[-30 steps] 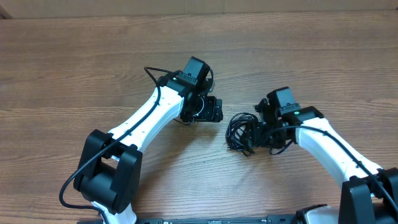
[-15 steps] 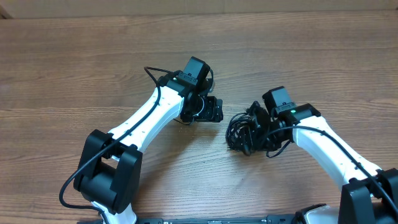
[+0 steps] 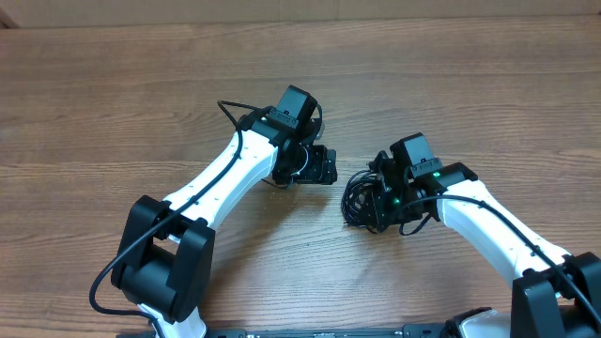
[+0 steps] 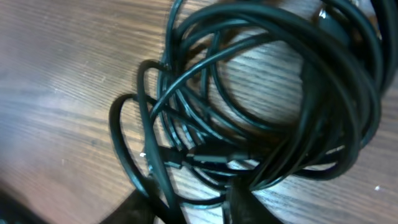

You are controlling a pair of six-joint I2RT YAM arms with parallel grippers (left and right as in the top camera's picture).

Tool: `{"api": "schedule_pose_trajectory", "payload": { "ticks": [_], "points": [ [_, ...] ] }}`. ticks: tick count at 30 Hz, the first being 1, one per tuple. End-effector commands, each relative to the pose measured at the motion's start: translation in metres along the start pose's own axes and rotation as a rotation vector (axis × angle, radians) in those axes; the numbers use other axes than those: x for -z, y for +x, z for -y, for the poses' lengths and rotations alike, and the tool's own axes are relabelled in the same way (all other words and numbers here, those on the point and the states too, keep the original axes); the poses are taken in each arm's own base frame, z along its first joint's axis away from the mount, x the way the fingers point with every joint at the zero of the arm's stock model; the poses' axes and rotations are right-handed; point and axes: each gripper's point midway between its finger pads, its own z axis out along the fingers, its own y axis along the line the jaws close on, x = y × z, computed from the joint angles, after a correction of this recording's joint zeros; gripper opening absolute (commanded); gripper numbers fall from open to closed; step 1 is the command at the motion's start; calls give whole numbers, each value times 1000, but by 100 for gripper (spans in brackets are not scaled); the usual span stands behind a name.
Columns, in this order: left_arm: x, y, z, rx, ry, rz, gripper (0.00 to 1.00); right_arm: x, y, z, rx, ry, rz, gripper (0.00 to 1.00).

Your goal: Untangle cables

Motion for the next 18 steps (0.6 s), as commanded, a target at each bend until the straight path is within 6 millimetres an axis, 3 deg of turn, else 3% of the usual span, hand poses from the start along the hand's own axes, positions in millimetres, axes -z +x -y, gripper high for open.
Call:
{"api": "schedule_pose_trajectory", "payload": {
  "ticks": [1, 2, 6, 12, 18],
  "points": [
    [7, -3, 0, 4, -2, 22, 79, -4, 7, 4, -7, 20, -13, 11],
    [7, -3, 1, 4, 1, 21, 80, -4, 7, 4, -8, 15, -12, 4],
    [7, -3, 4, 2, 17, 18, 83, -2, -1, -6, -28, -28, 11, 4],
    [10, -9, 5, 35, 53, 30, 73, 25, -26, -66, 88, -324, 65, 4],
    [27, -23, 19, 67, 278, 26, 76, 57, -47, -104, 164, -490, 116, 4]
  ]
}}
